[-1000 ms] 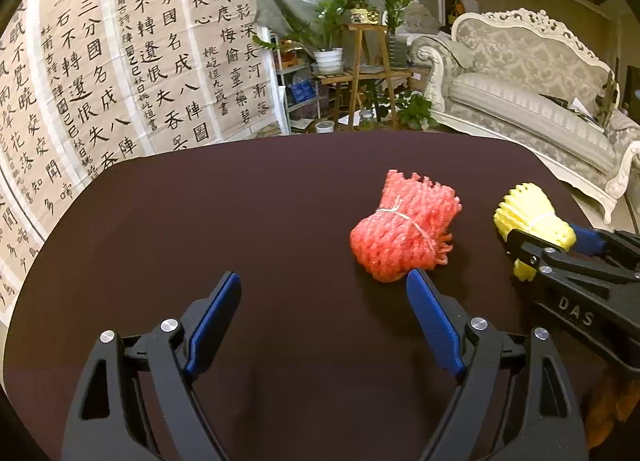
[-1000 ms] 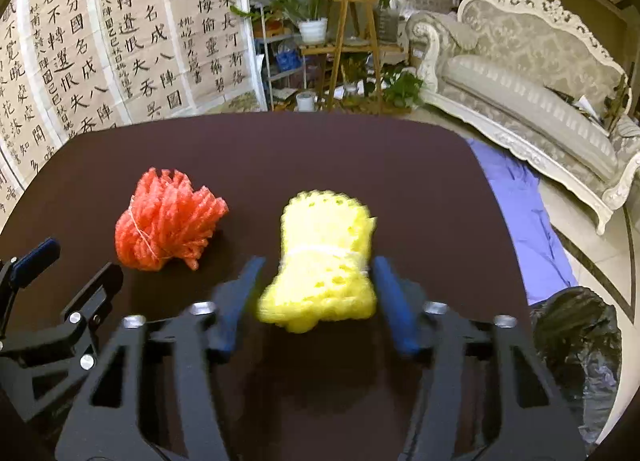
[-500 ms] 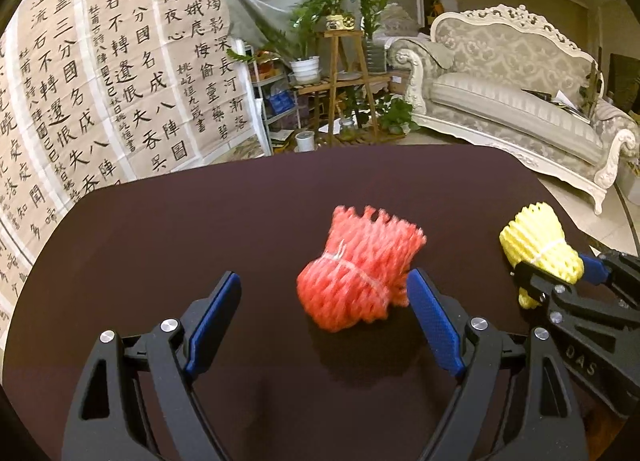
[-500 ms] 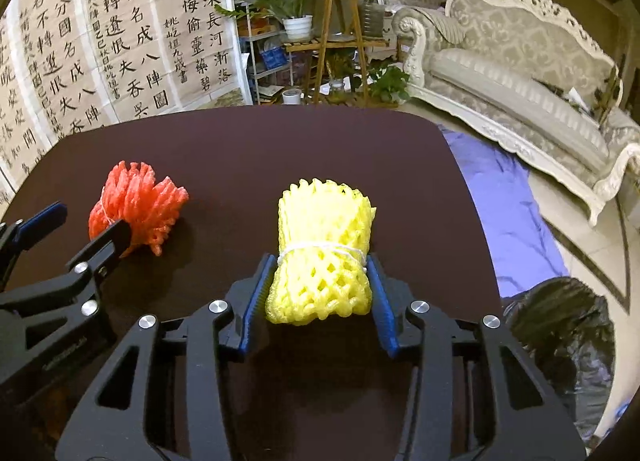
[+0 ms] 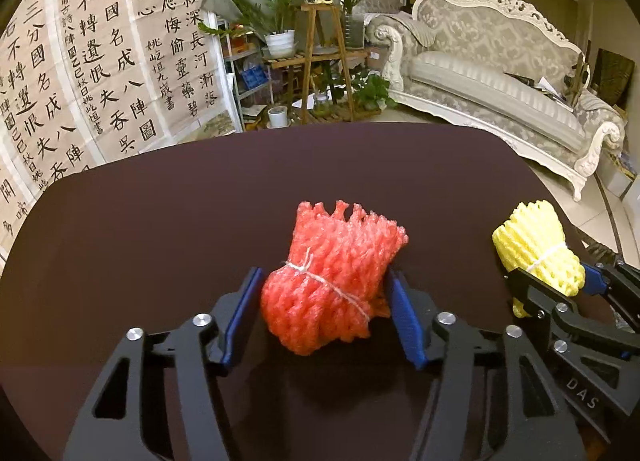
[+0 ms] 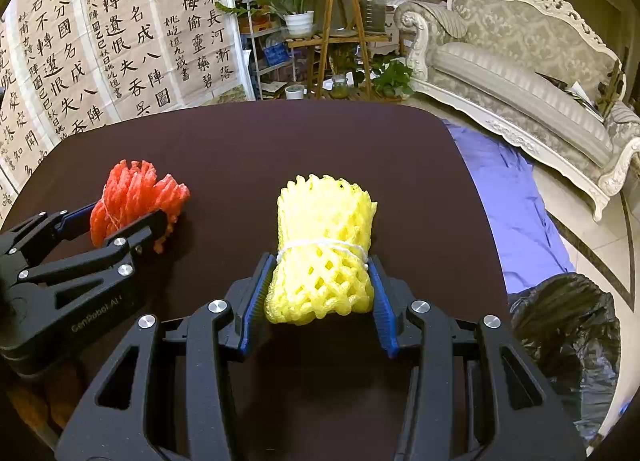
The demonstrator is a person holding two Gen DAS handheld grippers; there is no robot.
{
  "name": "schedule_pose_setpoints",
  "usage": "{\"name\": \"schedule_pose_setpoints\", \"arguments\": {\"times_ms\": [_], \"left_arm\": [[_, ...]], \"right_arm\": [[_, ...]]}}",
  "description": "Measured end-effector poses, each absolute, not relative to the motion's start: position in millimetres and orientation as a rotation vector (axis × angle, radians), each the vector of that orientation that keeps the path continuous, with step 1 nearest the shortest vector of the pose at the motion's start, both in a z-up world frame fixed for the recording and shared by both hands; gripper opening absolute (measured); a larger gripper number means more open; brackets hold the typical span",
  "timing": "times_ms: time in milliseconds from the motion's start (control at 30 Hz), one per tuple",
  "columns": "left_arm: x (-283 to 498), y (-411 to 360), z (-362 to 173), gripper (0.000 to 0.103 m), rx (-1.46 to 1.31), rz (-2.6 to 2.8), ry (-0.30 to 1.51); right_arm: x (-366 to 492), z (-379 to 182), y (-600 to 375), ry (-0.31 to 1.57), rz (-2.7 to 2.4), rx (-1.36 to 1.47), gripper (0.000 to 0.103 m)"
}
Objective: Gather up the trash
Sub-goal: 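Grasp the red mesh net with the left tool while the right tool grasps the yellow mesh net, then carry both mesh nets over the bin and open both tools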
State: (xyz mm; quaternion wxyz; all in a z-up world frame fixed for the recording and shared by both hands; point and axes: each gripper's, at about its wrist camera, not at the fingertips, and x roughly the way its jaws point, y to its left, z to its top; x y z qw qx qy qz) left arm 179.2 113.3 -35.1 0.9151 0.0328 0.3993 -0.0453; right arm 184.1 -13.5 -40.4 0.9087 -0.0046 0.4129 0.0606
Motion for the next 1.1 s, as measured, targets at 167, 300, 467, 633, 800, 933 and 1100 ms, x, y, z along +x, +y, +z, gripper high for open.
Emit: {"name": "schedule_pose_setpoints", "arguments": {"times_ms": [167, 300, 467, 633, 800, 933, 1100], "left_arm": [[176, 109, -33, 0.05, 0.083, -0.096, 0.805], [173, 108, -31, 0.048, 0.093, -0.094, 0.787], [162, 108, -28, 0.048, 0.106, -0.069, 0.757], [143, 111, -26, 0.048, 0.098, -0.041, 0.751], [115, 111, -24, 0.048, 0.067, -0.029, 0.744], [93, 107, -18, 0.048, 0.045, -0.025, 0.729], [69, 100, -8, 0.048, 0.029, -0.017, 0.695]], "right_arm": [[184, -40, -13, 0.85, 0.124, -0.014, 0.044], [184, -39, -14, 0.846, 0.124, -0.012, 0.043], [175, -37, -17, 0.822, 0.116, -0.015, 0.042], [151, -34, -17, 0.804, 0.117, -0.012, 0.042], [124, -27, -21, 0.78, 0.12, -0.015, 0.042], [100, -17, -25, 0.754, 0.121, -0.021, 0.042], [71, -7, -35, 0.718, 0.113, -0.013, 0.042]]}}
